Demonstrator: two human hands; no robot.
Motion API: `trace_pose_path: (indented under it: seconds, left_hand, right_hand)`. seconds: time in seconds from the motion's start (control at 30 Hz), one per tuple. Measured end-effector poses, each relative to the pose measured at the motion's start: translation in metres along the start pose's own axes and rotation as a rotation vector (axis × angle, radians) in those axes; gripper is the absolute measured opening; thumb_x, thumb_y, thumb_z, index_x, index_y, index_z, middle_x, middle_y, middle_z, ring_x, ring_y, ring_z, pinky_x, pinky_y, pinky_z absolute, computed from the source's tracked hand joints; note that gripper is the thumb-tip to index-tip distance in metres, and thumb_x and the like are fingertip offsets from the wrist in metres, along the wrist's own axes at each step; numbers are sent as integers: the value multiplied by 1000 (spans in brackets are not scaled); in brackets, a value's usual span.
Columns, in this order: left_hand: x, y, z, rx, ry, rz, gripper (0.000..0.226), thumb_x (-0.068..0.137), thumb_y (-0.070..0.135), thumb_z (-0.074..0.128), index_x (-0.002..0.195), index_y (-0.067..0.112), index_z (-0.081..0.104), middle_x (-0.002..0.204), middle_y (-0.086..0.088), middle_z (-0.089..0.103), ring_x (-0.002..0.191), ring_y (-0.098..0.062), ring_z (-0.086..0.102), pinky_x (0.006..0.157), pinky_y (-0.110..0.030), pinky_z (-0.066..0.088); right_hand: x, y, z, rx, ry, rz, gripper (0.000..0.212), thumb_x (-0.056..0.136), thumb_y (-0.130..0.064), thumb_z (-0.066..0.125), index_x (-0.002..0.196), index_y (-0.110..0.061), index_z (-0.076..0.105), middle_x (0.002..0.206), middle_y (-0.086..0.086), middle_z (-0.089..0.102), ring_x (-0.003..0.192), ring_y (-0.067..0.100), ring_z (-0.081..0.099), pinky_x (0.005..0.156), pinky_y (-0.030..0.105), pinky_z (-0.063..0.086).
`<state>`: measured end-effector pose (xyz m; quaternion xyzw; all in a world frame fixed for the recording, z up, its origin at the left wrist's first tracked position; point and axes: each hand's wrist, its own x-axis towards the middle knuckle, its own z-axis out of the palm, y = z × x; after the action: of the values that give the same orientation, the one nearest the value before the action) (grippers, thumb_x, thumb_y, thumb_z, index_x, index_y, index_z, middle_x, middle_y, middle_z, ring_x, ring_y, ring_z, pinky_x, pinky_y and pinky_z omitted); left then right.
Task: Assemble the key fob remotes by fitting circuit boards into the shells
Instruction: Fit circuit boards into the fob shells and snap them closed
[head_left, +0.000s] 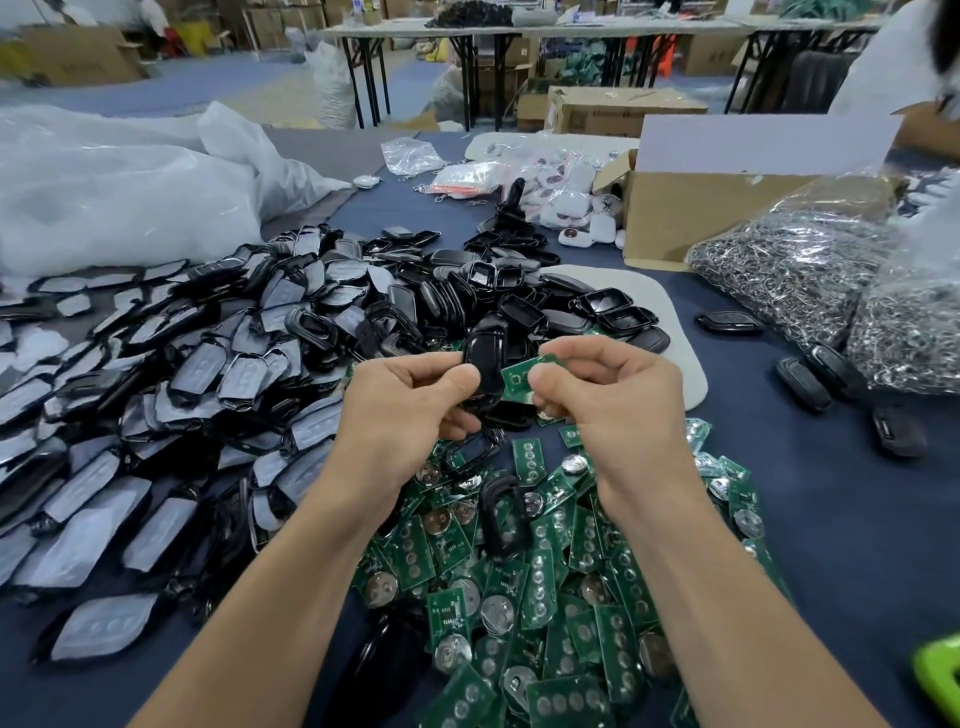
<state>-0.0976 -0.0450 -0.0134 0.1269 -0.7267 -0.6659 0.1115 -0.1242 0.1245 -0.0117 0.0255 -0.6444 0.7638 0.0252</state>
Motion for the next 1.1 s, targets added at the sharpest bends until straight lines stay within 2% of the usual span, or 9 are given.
trace_pose_path:
  seconds: [0.13,0.37,0.57,0.7,0.8,0.9,0.97,1.03,1.1]
  left_hand:
    - [-4,2,1,57,-79,40,47,88,-9,71,84,36,83,87,5,82,68,-14,76,63,-19,59]
    - [-1,0,-1,40,-65,15,28,88,-6,75,106,14,80,85,0,82,68,-15,76,64,-19,59]
    - [-4,2,0,65,-133,47,47,87,-8,72,78,36,85,79,-2,81,66,-14,74,65,-20,59]
    - [-4,3,-1,65,-144,69,47,85,-9,72,80,36,85,78,-5,80,64,-13,72,63,-20,58]
    - [-7,3,-1,48,-159,91,46,81,-7,79,81,39,85,82,-1,81,64,-13,73,63,-21,58]
    - [-6,1,0,48,-108,100,37,79,-2,86,78,36,85,79,-2,81,61,-13,71,60,-21,57]
    - [-5,-1,0,38,-80,93,35,79,-1,86,77,33,85,77,-4,80,58,-13,69,58,-21,56]
    - [-5,-1,0,29,-80,93,37,80,-2,85,76,35,85,75,-5,80,56,-13,67,57,-21,56]
    - [-6,-1,0,20,-95,95,40,81,-4,82,77,36,85,74,-5,79,55,-12,65,56,-20,55]
  right_hand:
    - [1,2,1,-180,-5,-99,32,79,7,77,82,-25,83,73,-1,78,64,12,71,65,23,57]
    - [-3,2,5,-301,-1,-146,25,83,-4,82,87,-28,81,73,-8,78,65,10,74,67,25,60]
    - [-5,2,5,-379,-31,-220,29,82,-3,82,84,-32,81,75,-14,77,71,6,74,71,23,62]
    - [-7,3,7,-451,-8,-263,26,83,-9,84,85,-35,80,80,-21,75,78,4,73,75,25,62]
    - [-8,5,7,-475,30,-291,25,83,-12,85,84,-36,80,76,-21,74,68,4,69,66,25,59]
    - [-9,10,10,-506,69,-362,22,81,-12,86,84,-34,81,58,-15,63,50,6,55,49,15,43]
    - [-11,11,12,-547,85,-419,21,79,-13,88,88,-30,82,56,-21,54,55,1,52,54,8,37]
    - [-11,13,13,-611,109,-502,23,76,-11,90,93,-25,82,72,-29,56,69,-8,56,65,4,40]
    - [-10,15,14,-642,136,-544,33,72,-13,92,101,-24,81,92,-24,62,83,-12,57,78,6,45]
